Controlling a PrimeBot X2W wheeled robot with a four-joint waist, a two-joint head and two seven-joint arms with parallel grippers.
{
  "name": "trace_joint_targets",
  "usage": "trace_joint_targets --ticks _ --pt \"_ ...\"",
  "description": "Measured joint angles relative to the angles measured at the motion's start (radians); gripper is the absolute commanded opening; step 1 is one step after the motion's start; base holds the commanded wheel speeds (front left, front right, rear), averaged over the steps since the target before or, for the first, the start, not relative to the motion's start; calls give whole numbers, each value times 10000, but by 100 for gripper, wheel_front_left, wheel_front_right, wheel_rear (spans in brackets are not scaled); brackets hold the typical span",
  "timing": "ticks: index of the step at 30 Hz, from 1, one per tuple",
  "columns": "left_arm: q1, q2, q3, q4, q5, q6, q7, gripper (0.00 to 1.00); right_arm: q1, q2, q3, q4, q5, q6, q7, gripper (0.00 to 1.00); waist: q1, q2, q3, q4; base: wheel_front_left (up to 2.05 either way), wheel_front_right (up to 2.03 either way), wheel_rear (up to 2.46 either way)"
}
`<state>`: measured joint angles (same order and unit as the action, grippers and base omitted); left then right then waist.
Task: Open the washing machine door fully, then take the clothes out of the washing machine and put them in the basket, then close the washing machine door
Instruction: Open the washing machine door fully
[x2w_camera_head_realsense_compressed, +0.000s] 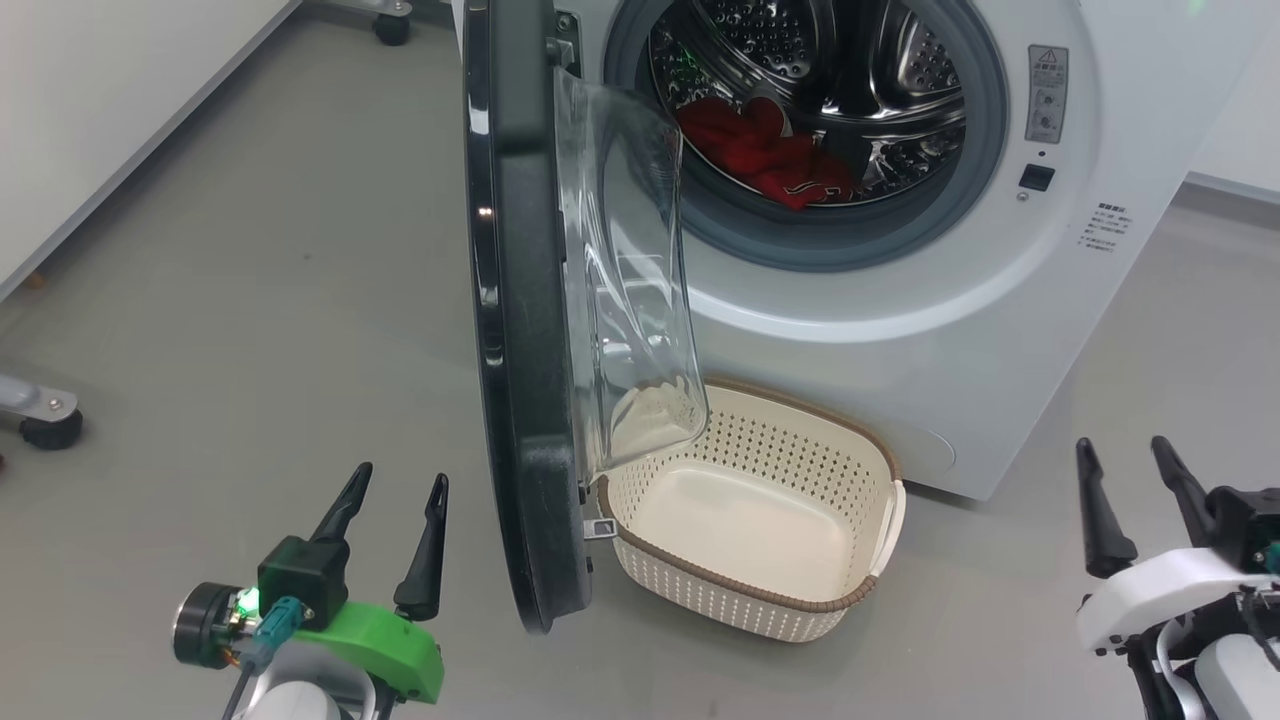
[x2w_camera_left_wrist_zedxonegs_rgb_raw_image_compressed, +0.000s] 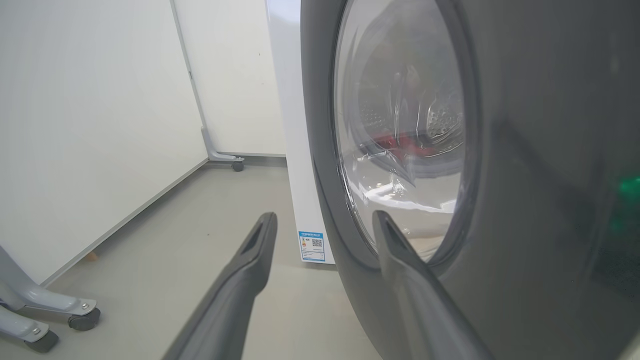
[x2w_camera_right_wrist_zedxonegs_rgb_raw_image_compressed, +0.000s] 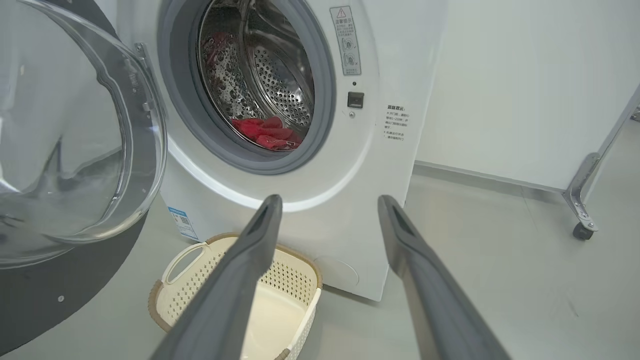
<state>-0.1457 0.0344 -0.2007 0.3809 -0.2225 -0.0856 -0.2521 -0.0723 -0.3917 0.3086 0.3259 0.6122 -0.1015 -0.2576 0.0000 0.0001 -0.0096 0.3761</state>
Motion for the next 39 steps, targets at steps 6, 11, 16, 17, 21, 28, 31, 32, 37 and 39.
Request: trace_joint_targets --ticks 6,11,16,17,21,28,31,32,37,39 --pt "31 0 31 4 31 -2 0 100 10 184 42 -397 -959 -148 13 100 0 0 -26 -65 0 0 0" --pt "36 0 59 4 38 -2 0 100 196 719 -86 -811 -1438 -157 15 100 0 0 -1 -114 0 0 0" --pt "38 0 73 6 42 -6 0 100 638 1168 -157 -934 -1760 -165 15 100 0 0 35 -149 0 0 0" --pt "38 0 75 6 42 -6 0 100 697 1250 -165 -949 -1797 -169 15 100 0 0 41 -152 0 0 0" --pt "38 0 88 6 42 -33 0 100 936 1557 -215 -1051 -1971 -171 15 100 0 0 57 -160 0 0 0" --pt "38 0 142 12 42 -35 0 100 1085 1921 -297 -1198 -2351 -173 15 100 0 -1 154 -199 0 0 0" --pt "38 0 144 23 42 -35 0 100 1204 2029 -359 -1231 -2462 -174 15 100 0 0 178 -207 0 0 0" --pt "38 0 144 25 42 -35 0 100 1241 2067 -368 -1233 -2474 -174 15 100 0 0 183 -206 0 0 0" --pt "38 0 148 52 42 -35 0 100 1359 2247 -445 -1246 -2621 -242 15 100 0 0 185 -195 0 0 0" --pt "38 0 150 61 42 -35 0 100 1410 2314 -476 -1248 -2646 -242 15 100 0 0 178 -189 0 0 0"
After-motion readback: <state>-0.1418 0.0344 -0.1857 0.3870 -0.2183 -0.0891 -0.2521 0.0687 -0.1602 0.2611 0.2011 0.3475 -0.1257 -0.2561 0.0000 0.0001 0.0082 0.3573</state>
